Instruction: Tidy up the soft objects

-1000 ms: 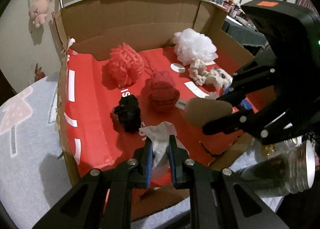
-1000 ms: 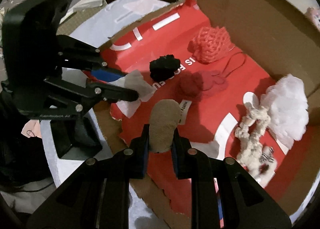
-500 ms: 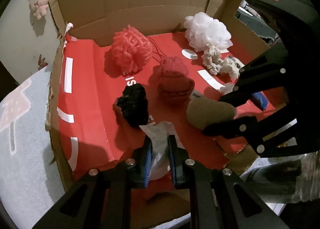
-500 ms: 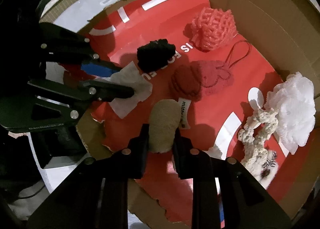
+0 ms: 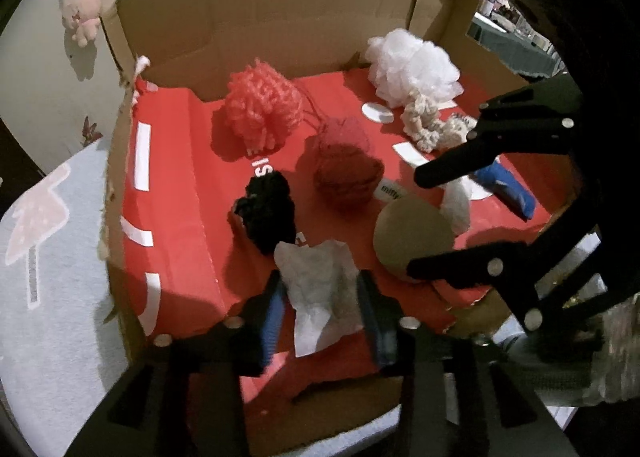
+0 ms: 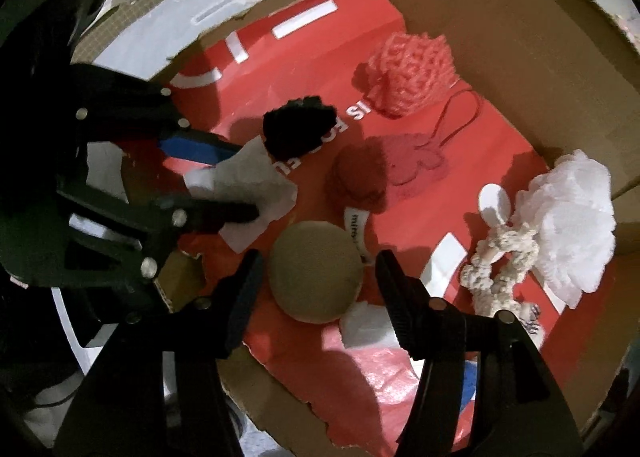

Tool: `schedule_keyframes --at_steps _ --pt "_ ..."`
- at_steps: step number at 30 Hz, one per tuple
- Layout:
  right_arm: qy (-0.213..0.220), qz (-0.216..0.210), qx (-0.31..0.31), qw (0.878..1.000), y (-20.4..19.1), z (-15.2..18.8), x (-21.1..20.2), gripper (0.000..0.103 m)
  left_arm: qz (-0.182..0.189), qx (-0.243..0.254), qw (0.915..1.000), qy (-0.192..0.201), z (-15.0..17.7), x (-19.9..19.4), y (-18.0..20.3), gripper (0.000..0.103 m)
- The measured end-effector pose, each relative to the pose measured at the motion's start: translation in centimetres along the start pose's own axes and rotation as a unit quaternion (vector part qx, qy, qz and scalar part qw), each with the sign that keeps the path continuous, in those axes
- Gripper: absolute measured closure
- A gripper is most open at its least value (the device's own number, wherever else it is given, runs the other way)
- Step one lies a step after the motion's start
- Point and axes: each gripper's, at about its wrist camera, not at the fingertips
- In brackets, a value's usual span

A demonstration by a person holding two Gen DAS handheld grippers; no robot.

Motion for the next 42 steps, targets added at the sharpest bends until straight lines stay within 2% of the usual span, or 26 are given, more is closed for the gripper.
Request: schedule_keyframes --at_steps 3,4,6,13,19,23,26,30,42 --pt "0.016 0.009 0.011 1.000 0.3 0.4 -1.5 0.046 -0.005 -0.004 0.9997 0.023 0.2 -1.5 0.3 0.043" --pt "0.024 0.012 0.018 0.999 0.4 0.6 -2.3 0.042 -0.009 -0.006 0.9995 0.031 0.3 -2.0 0.5 0.038" --pt "0.040 0.021 0.033 0.998 0.6 1.3 -3.7 0.034 -0.014 -0.009 0.9988 0.045 0.4 -2.8 0.8 0.035" --pt "0.099 0.054 0.118 0.987 1.2 4.7 -8.3 0.028 -0.035 -0.040 0.9948 0.088 1.0 -5.5 1.8 0.012" --pt "0.134 0.118 0.211 0.961 1.4 8.2 -10.4 0.026 -0.056 -0.062 0.9919 0.096 0.7 -5.9 2.6 0.006" --pt "0.138 0.132 0.256 0.948 2.2 10.5 -10.4 0.026 -0.091 -0.066 0.9891 0.095 0.6 -5.5 3.2 0.005" --pt "0.140 0.138 0.270 0.943 2.5 11.4 -9.9 0.026 -0.104 -0.071 0.9884 0.084 0.6 -4.9 3.4 0.004" --pt "0.140 0.138 0.288 0.937 2.5 12.1 -9.2 0.026 -0.099 -0.094 0.9877 0.077 0.6 -4.5 3.0 0.004" --pt "0.138 0.148 0.304 0.931 2.5 12.3 -7.7 0.026 -0.096 -0.114 0.9874 0.052 0.8 -2.9 3.3 0.004"
Point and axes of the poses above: each gripper's, at about its wrist camera, not at the fingertips, and x roughly the way its jaws point, y to its right, z to its underside, and after that the axes turned 2 degrees about -z, right-handed
